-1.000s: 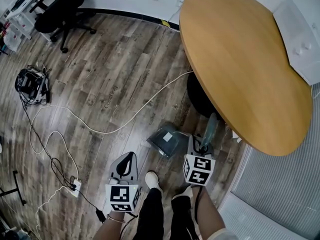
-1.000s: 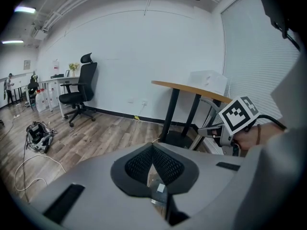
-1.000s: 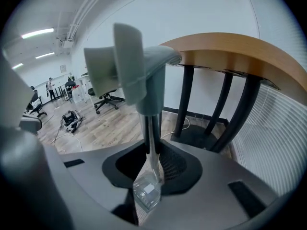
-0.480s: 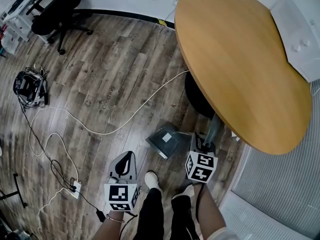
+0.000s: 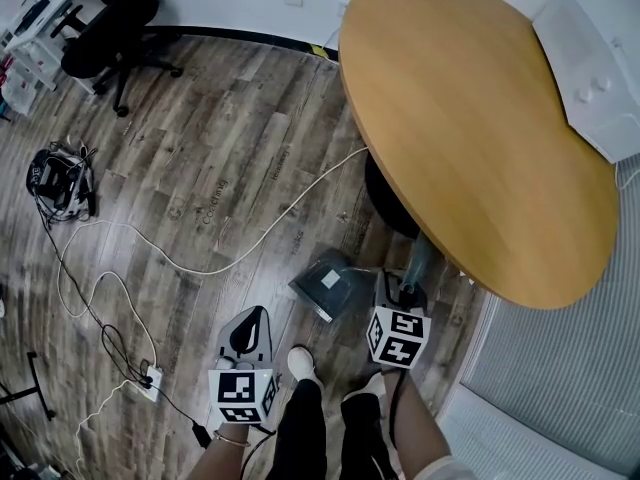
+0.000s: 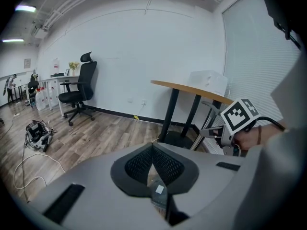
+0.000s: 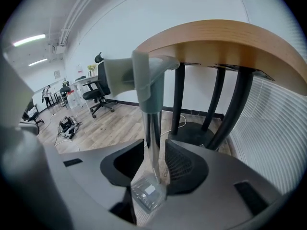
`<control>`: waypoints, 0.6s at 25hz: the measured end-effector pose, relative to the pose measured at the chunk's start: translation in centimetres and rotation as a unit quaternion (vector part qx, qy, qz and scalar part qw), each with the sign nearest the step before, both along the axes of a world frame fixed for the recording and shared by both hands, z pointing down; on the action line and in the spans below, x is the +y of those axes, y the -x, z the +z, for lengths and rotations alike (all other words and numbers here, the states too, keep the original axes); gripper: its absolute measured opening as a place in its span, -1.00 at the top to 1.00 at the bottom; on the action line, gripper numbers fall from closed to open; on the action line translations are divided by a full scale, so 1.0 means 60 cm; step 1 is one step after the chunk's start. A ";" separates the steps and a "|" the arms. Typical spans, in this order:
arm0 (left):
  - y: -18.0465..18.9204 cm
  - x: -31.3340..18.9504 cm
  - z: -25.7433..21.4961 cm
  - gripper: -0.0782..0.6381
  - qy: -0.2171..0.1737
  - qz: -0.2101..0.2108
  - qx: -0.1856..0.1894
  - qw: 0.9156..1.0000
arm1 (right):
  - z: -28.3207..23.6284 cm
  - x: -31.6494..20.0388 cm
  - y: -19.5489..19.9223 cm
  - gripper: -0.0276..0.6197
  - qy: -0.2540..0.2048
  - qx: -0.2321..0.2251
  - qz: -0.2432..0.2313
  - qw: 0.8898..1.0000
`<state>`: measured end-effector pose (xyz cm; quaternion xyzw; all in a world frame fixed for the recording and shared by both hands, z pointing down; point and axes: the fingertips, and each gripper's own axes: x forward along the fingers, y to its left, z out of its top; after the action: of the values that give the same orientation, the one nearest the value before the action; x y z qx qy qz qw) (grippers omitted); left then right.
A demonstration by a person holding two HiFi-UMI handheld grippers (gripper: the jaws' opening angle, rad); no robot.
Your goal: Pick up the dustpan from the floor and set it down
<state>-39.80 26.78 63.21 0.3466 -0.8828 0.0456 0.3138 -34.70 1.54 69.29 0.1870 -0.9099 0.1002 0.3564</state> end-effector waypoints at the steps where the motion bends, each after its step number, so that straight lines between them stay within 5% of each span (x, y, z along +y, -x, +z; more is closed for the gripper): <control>1: -0.001 0.000 -0.001 0.73 -0.001 -0.001 0.000 1.000 | -0.002 0.001 -0.001 0.50 0.001 -0.001 -0.001 1.000; 15: -0.015 -0.013 -0.054 0.73 -0.022 -0.037 -0.008 0.999 | -0.035 0.034 -0.073 0.40 0.021 0.018 -0.024 0.999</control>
<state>-38.88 25.99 60.00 0.3203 -0.8980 0.0176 0.3011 -30.34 3.61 67.21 0.1592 -0.9054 0.1075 0.3787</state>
